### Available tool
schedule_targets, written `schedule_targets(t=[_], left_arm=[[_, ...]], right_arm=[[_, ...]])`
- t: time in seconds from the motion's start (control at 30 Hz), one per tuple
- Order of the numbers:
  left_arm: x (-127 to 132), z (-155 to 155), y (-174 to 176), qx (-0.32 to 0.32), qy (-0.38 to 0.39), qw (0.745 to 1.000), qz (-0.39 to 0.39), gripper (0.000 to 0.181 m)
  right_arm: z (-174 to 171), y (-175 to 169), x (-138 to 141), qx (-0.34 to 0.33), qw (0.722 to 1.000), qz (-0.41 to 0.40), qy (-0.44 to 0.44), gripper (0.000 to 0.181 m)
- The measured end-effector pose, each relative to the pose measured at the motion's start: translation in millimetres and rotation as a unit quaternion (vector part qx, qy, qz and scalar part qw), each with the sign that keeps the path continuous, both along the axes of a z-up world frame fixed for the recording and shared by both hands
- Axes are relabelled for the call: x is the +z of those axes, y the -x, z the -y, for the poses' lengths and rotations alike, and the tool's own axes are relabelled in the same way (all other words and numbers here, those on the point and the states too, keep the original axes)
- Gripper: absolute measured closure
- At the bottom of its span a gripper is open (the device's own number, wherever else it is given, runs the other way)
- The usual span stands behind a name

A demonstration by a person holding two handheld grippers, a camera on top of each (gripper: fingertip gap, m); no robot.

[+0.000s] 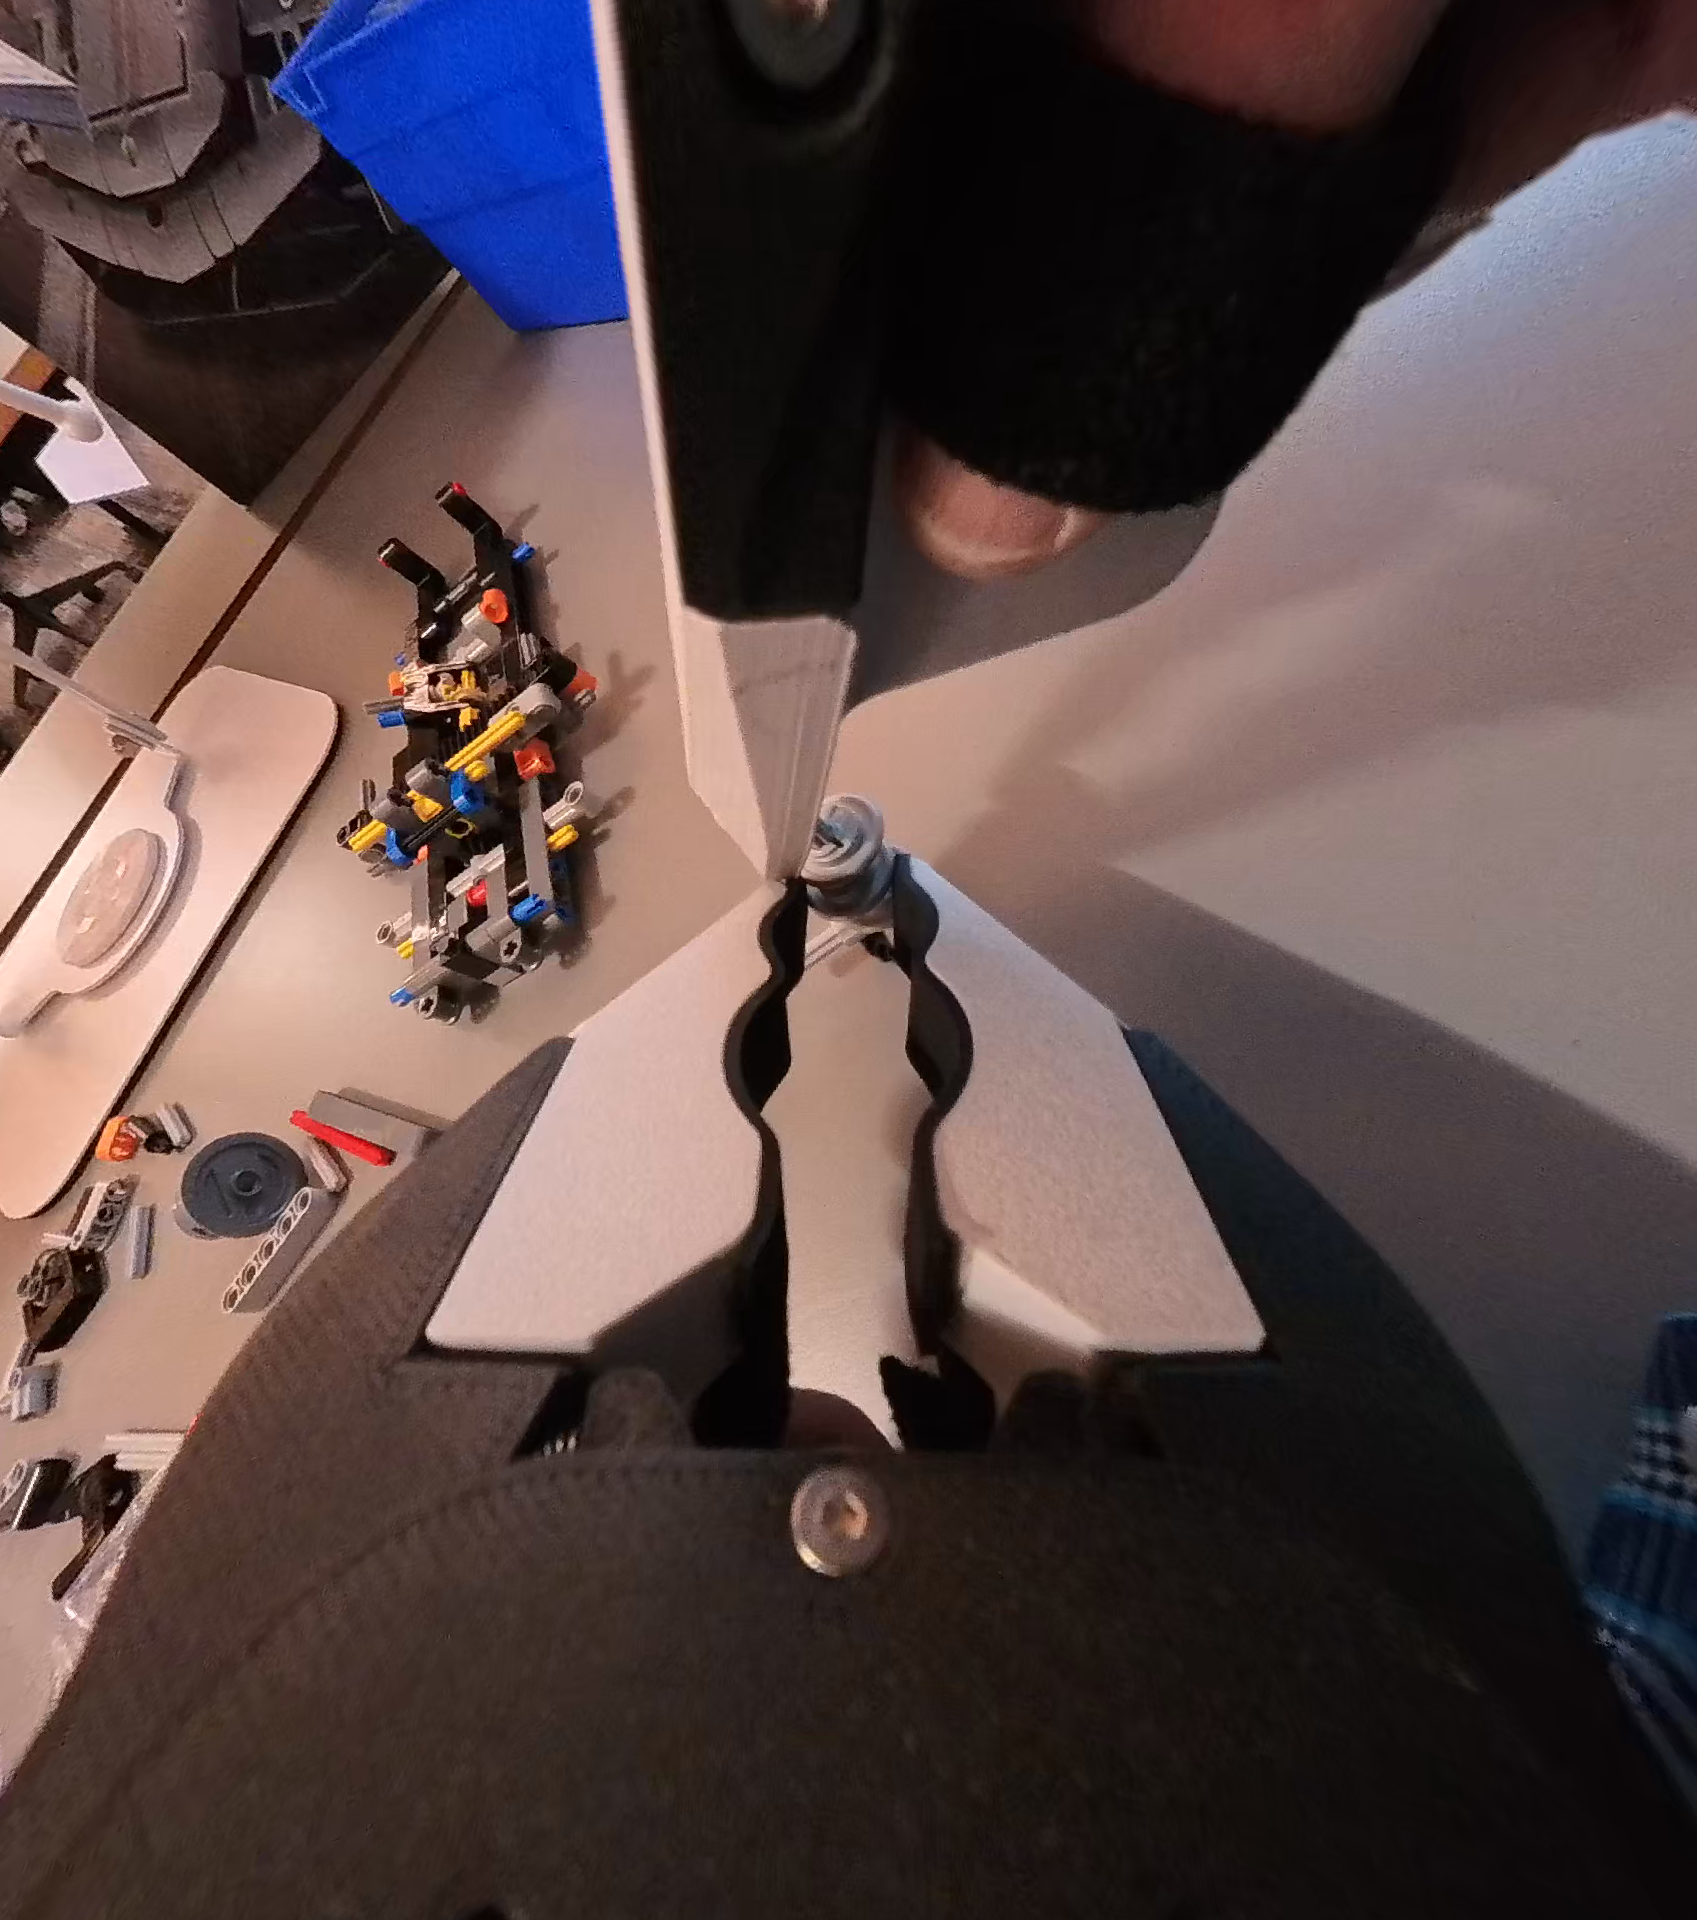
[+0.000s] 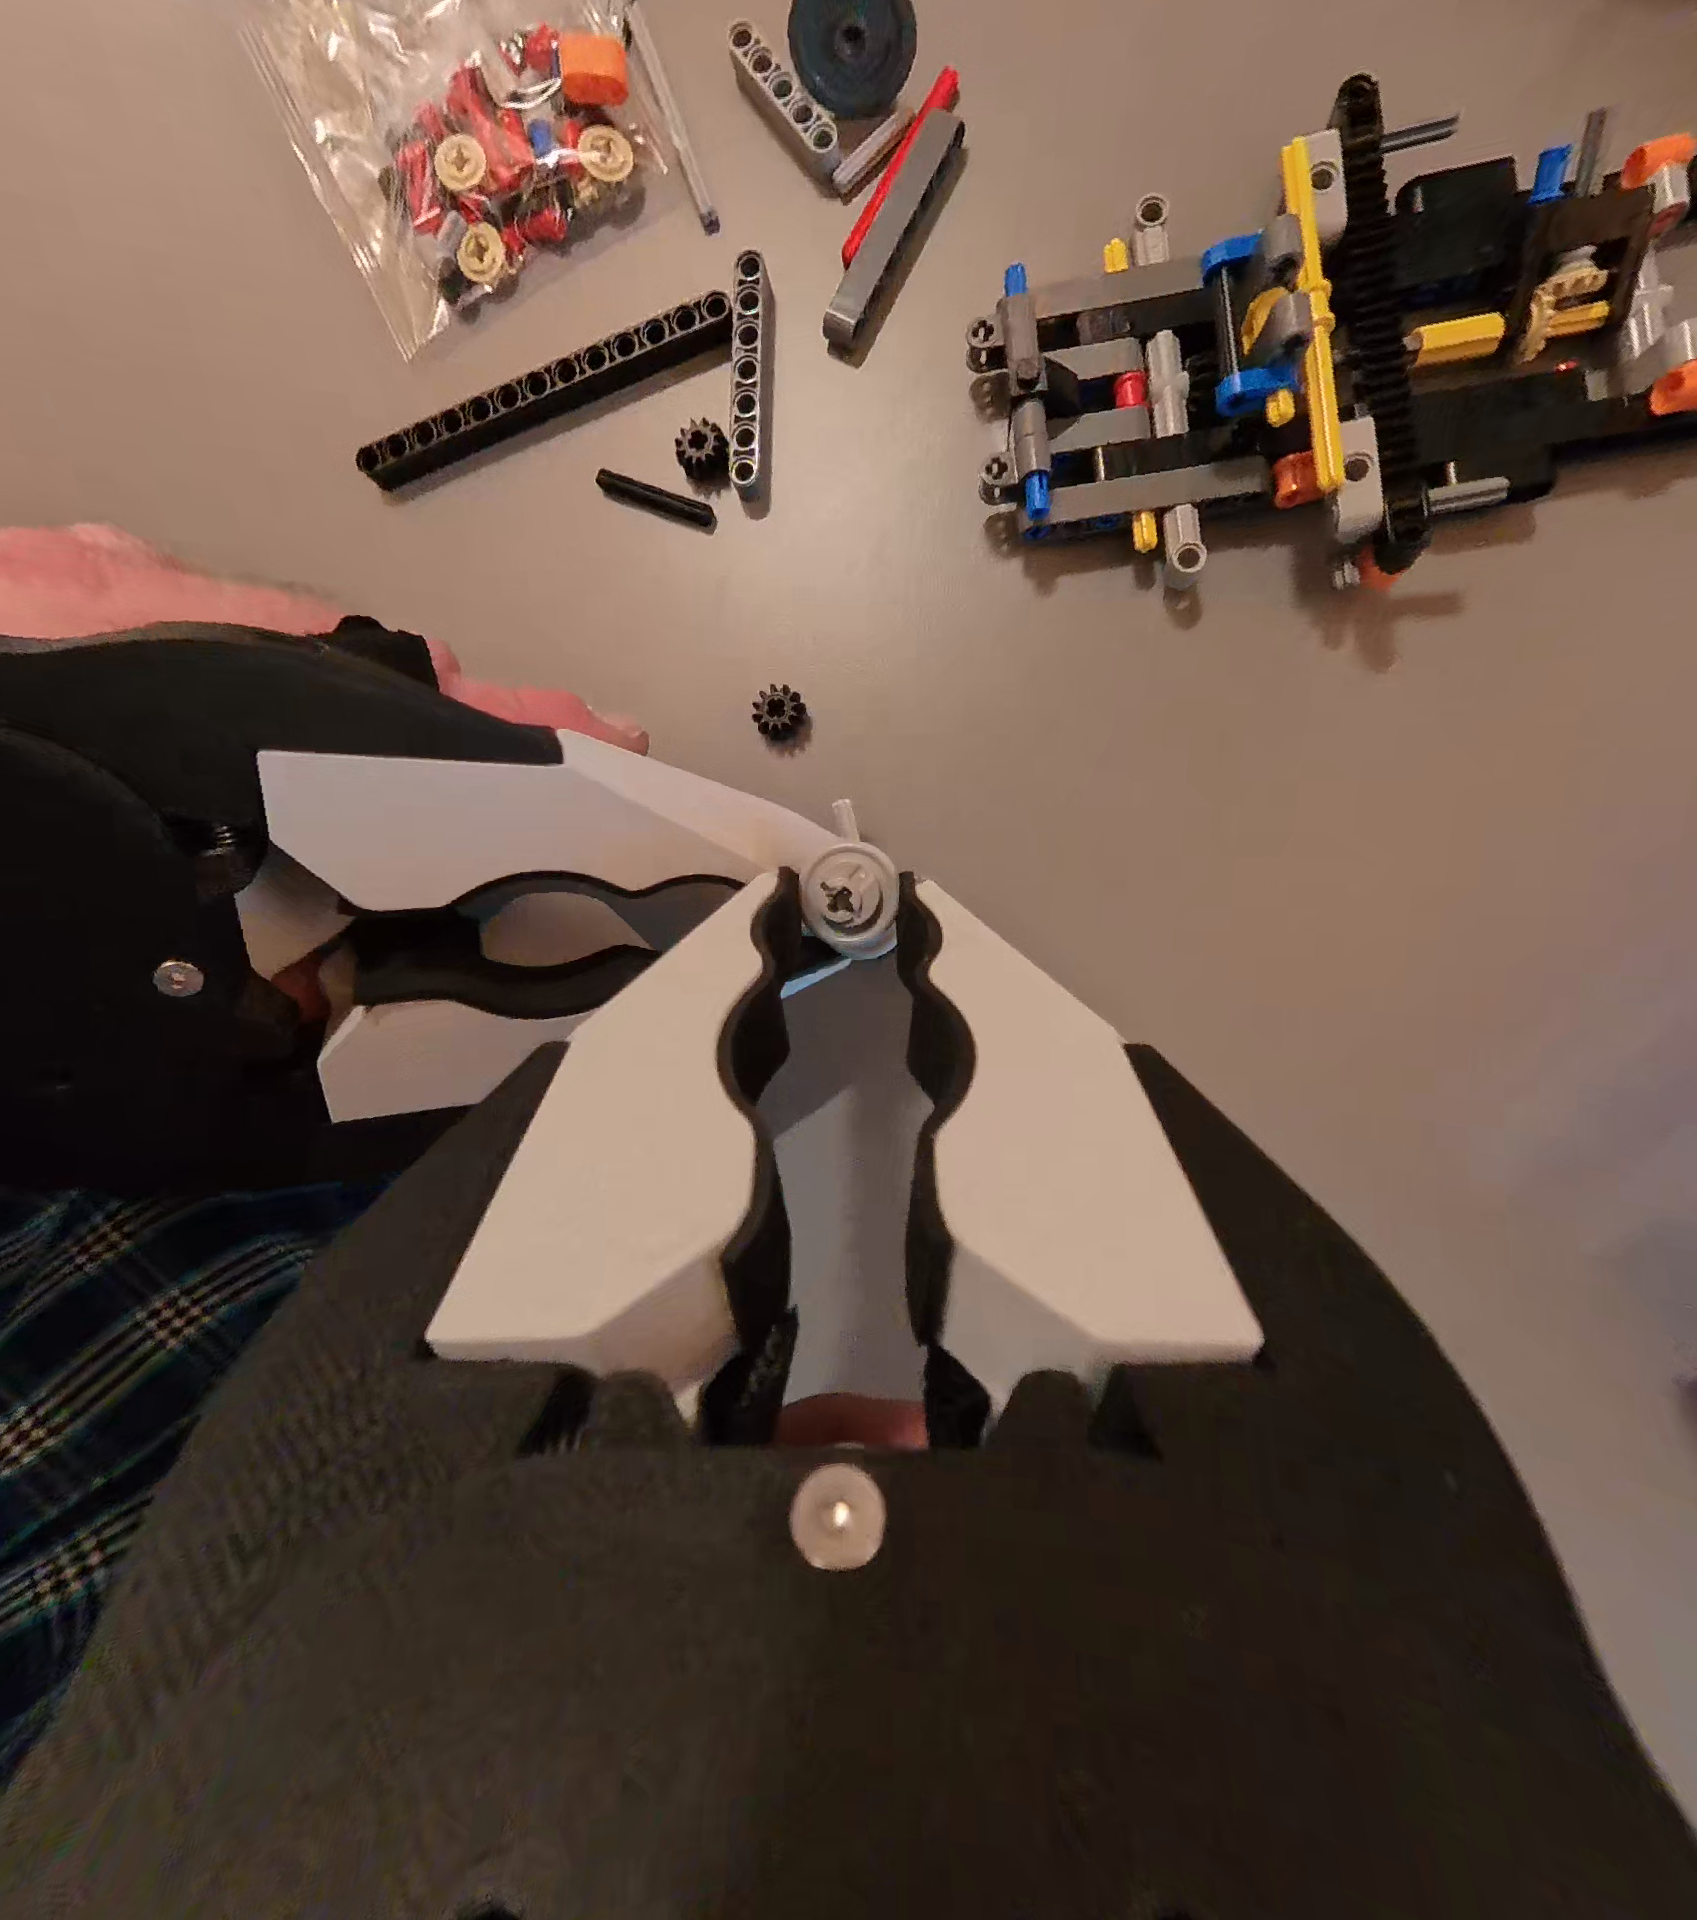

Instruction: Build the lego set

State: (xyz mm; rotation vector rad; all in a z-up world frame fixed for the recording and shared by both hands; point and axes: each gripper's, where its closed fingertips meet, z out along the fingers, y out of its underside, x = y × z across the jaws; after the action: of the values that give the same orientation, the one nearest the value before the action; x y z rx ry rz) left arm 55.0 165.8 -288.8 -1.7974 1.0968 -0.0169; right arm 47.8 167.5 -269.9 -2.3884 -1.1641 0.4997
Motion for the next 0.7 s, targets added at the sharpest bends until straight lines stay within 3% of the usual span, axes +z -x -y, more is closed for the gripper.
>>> schedule_targets(t=[0.03, 0.33, 0.7], left_arm=[[-0.1, -0.3, 0.3, 0.0, -0.001, 1.0, -0.001, 0.167], [-0.8, -1.2, 0.1, 0.001, -0.005, 1.0, -0.005, 0.168], [-1.6, -1.9, 0.5, -0.001, -0.006, 1.0, -0.007, 0.168]], right_arm=[[-0.1, 0.4, -0.1, 0.0, 1.0, 0.0, 0.002, 0.165], [0.1, -0.2, -1.6, 0.016, 1.0, 0.012, 0.006, 0.165], [0.8, 0.5, -3.9, 0.016, 0.998, -0.038, 0.042, 0.165]])
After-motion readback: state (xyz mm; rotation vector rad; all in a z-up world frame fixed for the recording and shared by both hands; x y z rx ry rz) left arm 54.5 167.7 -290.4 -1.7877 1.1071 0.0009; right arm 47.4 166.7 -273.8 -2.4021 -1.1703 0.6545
